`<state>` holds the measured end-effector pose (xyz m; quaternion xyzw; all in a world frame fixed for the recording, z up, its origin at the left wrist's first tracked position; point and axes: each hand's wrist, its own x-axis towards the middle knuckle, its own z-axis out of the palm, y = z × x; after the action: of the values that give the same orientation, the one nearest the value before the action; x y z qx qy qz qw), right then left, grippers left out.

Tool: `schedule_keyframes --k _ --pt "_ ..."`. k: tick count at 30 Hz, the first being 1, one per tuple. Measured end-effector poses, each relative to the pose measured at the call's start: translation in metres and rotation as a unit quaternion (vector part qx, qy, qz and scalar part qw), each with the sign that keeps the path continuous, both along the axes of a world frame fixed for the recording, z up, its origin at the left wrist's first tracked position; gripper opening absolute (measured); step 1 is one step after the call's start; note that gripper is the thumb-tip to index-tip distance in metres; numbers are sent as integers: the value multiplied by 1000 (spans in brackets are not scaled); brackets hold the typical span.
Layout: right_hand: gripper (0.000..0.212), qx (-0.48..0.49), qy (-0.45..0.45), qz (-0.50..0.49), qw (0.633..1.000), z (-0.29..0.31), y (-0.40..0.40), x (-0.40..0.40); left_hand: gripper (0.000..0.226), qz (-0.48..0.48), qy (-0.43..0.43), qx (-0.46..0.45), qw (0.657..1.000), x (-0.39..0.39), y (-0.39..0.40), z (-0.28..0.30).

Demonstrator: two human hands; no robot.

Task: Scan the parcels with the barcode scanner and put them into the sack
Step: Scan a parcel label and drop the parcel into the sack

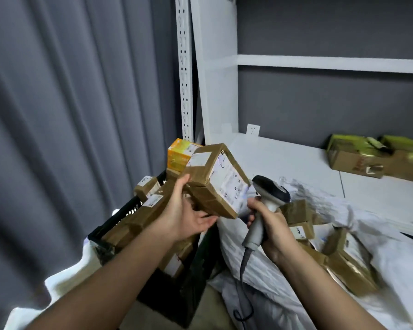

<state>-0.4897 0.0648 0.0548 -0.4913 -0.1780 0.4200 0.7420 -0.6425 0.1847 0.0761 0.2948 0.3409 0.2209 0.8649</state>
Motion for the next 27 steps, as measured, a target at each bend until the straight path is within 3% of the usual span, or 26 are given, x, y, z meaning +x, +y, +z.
schedule_keyframes --k 2,6,11,13,15,18,20,23,26,27 --pt "43 41 3 -3 999 6 -15 1 77 -30 -39 -26 998 3 -24 0" --pt "43 73 -8 7 997 14 -34 8 83 -65 -60 -34 996 6 -45 3" --pt "77 64 -16 50 997 15 -44 21 95 -144 -93 -32 985 15 -54 -6" --pt "70 52 -8 53 997 16 -46 29 89 -152 -69 -18 986 18 -48 -12" --pt "50 35 -9 21 999 18 -47 39 75 -139 -29 -5 990 19 -40 -17" --pt "50 -1 -71 -40 997 17 -49 51 52 -102 65 55 991 24 -39 -25" --pt "34 -35 -121 -51 991 15 -49 55 40 -48 119 125 984 28 -41 -33" --pt "17 -111 -180 -90 973 9 -47 61 45 7 157 286 945 27 -38 -32" --pt "21 -145 -215 -107 960 0 -42 66 34 -29 127 311 941 20 -36 -15" --pt "24 -151 -225 -109 957 -1 -41 66 44 -61 146 311 937 17 -36 -11"
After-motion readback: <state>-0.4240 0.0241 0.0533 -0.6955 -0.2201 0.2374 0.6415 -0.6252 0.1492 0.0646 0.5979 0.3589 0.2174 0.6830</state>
